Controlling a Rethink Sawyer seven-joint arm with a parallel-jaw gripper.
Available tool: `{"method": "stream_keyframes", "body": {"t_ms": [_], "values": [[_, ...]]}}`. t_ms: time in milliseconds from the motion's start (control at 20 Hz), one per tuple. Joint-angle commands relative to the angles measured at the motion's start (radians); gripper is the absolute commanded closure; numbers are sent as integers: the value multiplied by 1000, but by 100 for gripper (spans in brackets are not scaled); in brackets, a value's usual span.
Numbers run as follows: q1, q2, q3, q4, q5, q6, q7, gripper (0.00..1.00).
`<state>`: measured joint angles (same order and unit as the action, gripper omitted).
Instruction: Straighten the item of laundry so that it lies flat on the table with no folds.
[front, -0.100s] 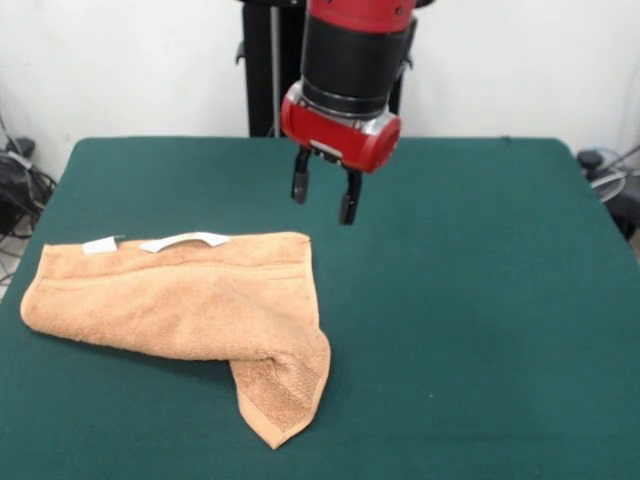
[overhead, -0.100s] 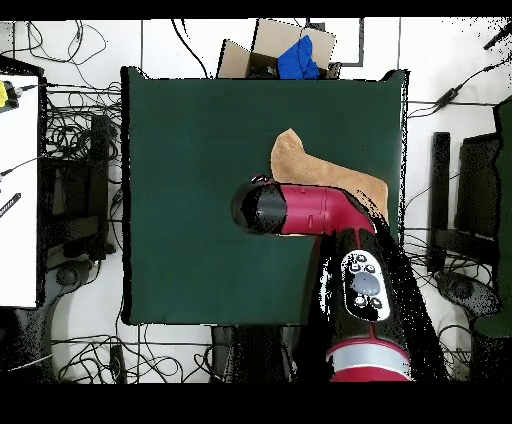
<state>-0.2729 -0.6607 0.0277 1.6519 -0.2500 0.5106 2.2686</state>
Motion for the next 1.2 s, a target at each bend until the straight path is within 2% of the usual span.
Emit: {"method": "stream_keyframes", "body": {"t_ms": [50, 800, 1050, 1200], "values": [[20, 67, -55, -1, 30, -73, 190, 0], [75, 170, -153, -54, 54, -204, 223, 0], [53, 126, -145, -73, 93, -146, 186, 0], [49, 146, -144, -82, 111, -186, 190, 0]]}}
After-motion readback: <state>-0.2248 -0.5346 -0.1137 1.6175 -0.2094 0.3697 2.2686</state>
